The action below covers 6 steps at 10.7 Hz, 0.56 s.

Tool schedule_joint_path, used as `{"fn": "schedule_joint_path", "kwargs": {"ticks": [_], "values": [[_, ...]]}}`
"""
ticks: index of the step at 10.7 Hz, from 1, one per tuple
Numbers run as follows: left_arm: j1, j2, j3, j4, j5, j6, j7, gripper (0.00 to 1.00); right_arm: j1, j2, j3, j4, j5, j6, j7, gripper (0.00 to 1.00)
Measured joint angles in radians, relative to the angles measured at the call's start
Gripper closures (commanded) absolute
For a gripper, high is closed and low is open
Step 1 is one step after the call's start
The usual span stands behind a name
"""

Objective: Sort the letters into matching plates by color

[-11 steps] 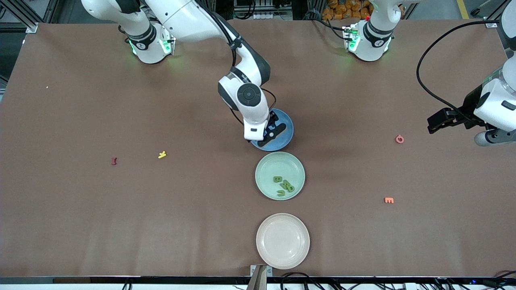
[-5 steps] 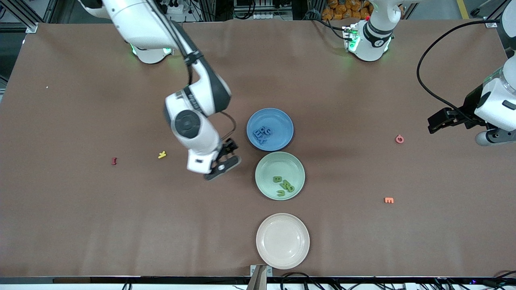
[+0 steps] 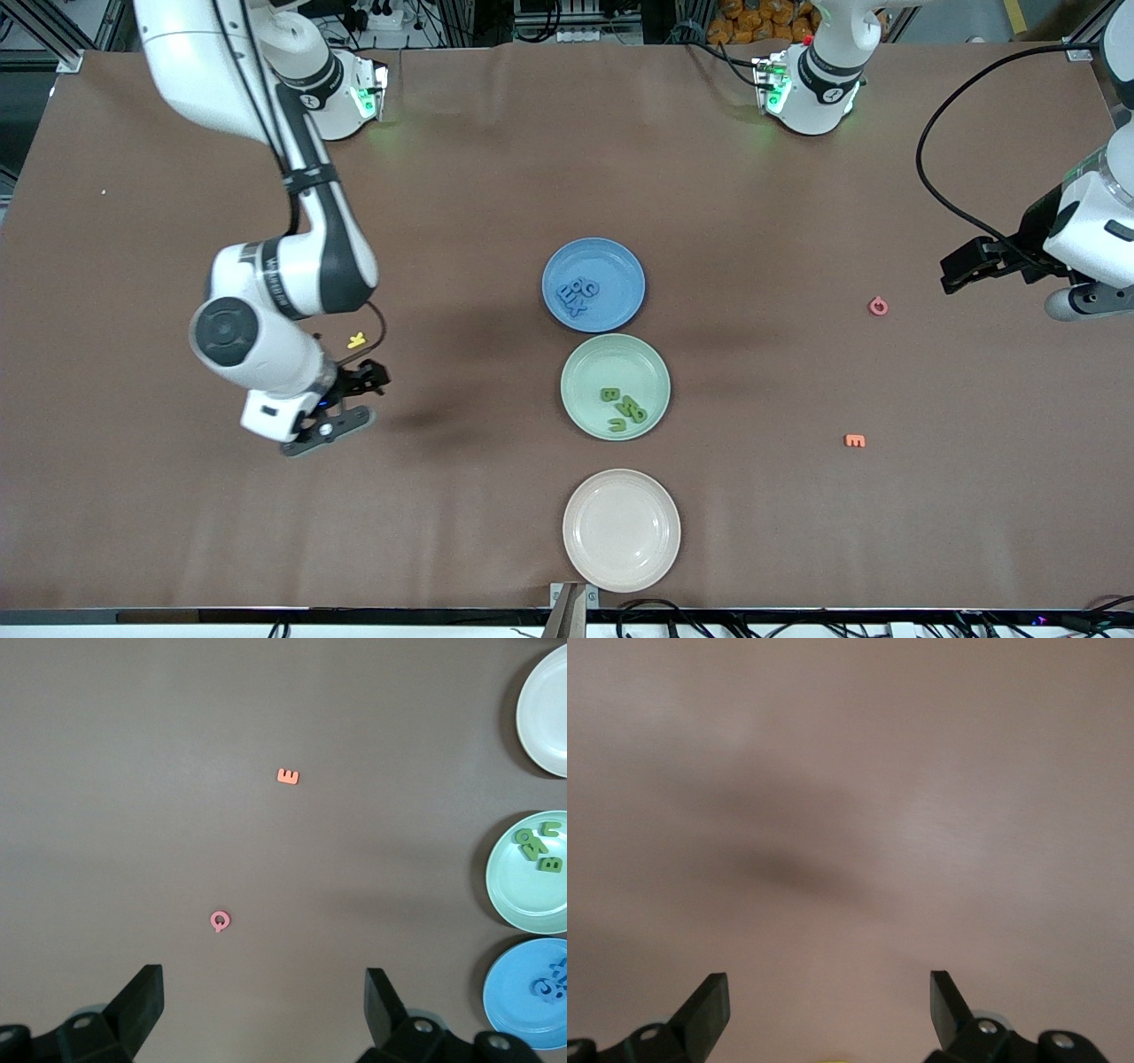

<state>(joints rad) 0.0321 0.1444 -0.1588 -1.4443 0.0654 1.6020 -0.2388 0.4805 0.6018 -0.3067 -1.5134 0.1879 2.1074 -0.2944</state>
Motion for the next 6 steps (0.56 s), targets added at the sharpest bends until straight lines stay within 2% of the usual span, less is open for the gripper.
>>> {"fn": "schedule_joint_path", "kwargs": {"ticks": [3,6], "values": [[0.0,0.0,0.0,0.0,0.0,0.0,0.0,0.0,-0.066,-0.018,-0.036,0.015,0.0,-0.007,-0.016,0.0],[0.001,0.0,0.001,0.001,0.0,0.0,0.0,0.0,-0.109,-0.11,-0.095,0.027,0.0,-0.126,-0.014,0.0]]}}
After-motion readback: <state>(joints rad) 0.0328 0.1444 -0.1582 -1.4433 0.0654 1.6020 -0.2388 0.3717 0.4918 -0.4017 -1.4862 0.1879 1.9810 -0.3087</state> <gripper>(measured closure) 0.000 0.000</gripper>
